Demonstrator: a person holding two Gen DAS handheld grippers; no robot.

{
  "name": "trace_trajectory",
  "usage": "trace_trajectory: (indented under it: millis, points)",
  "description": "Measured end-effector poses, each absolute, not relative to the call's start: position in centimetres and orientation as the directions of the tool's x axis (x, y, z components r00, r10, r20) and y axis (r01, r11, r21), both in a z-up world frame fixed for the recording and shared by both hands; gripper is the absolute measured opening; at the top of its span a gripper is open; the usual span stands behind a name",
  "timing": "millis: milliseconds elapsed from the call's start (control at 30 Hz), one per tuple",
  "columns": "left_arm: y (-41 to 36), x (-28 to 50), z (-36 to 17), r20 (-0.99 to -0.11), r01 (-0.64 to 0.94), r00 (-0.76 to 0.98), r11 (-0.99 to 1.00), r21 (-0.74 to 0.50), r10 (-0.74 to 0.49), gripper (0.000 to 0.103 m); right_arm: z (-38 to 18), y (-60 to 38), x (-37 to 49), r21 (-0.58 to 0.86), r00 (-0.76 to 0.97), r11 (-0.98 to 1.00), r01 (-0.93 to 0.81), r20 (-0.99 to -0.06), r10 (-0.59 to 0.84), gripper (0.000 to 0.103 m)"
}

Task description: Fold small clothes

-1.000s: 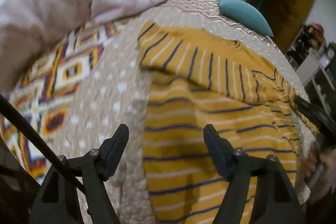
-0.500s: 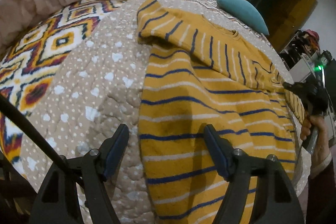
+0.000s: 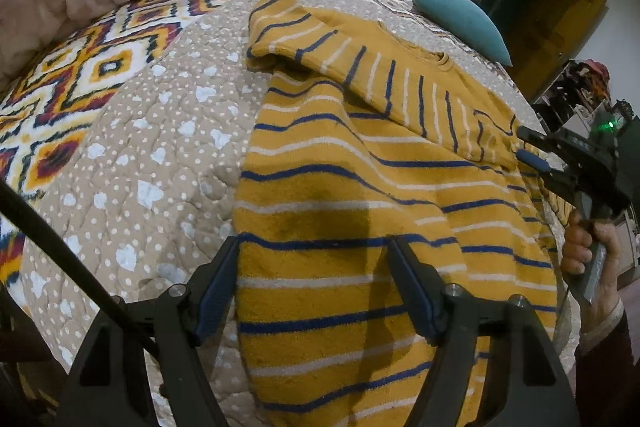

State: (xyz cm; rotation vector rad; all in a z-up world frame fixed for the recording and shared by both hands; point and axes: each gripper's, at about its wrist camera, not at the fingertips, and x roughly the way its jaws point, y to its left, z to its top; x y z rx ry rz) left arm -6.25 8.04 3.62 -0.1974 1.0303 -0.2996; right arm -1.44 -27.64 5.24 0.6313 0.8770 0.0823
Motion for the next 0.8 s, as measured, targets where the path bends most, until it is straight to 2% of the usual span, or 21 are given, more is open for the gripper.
trace_trajectory:
  millis: [67, 133, 200, 333, 433, 467, 533, 600, 633, 700, 733, 800]
  points:
    - [8.0, -6.2, 3.4, -0.810, 0.152, 0.481, 0.942, -0.298, -0.334, 0.073, 4.7, -27.2, -0.4, 0.533, 0.629, 0.826, 0.186, -0.710, 0.317, 0.050]
    - [7.9, -6.2, 3.2, -0.807, 0.154, 0.486, 0.942, -0.299, -0.335, 0.075, 3.9, -26.6, 0.8, 0.519, 0.607, 0.834, 0.189, -0.729, 0.316, 0.041]
    - [7.9, -6.3, 3.2, -0.804, 0.157, 0.492, 0.943, -0.295, -0.334, 0.075, 4.0, -26.2, 1.4, 0.517, 0.597, 0.838, 0.172, -0.732, 0.329, 0.007]
    - [8.6, -6.6, 3.7, -0.788, 0.148, 0.494, 0.928, -0.342, -0.369, 0.075, 6.0, -25.7, 1.3, 0.507, 0.627, 0.853, 0.125, -0.707, 0.328, 0.005]
    - [9.5, -6.7, 4.1, -0.771, 0.134, 0.491, 0.910, -0.392, -0.404, 0.075, 7.6, -26.6, 1.0, 0.402, 0.650, 0.894, 0.199, -0.736, 0.187, 0.005]
    - [9.8, -6.7, 4.2, -0.769, 0.132, 0.487, 0.905, -0.404, -0.414, 0.075, 7.8, -27.0, 0.9, 0.323, 0.643, 0.913, 0.248, -0.760, 0.094, 0.005]
    - [9.9, -6.6, 4.0, -0.772, 0.131, 0.479, 0.904, -0.407, -0.418, 0.075, 7.9, -27.5, 0.5, 0.243, 0.626, 0.922, 0.300, -0.780, 0.002, 0.008]
    - [9.6, -6.6, 3.8, -0.778, 0.138, 0.472, 0.906, -0.400, -0.415, 0.075, 8.1, -28.5, -0.6, 0.310, 0.628, 0.905, 0.292, -0.776, 0.063, 0.011]
    - [9.2, -6.6, 3.7, -0.783, 0.151, 0.467, 0.910, -0.387, -0.410, 0.075, 8.4, -28.9, -1.9, 0.356, 0.638, 0.897, 0.261, -0.761, 0.116, 0.016]
    - [8.5, -6.8, 3.6, -0.792, 0.173, 0.467, 0.919, -0.354, -0.393, 0.075, 8.9, -29.0, -5.1, 0.395, 0.653, 0.895, 0.206, -0.737, 0.175, 0.048]
    - [8.2, -6.9, 3.6, -0.795, 0.182, 0.467, 0.922, -0.341, -0.387, 0.075, 8.9, -29.1, -7.2, 0.410, 0.654, 0.894, 0.182, -0.729, 0.201, 0.051]
    - [7.8, -7.1, 3.4, -0.796, 0.195, 0.467, 0.923, -0.332, -0.385, 0.075, 8.4, -29.4, -11.1, 0.439, 0.642, 0.884, 0.159, -0.726, 0.245, 0.051]
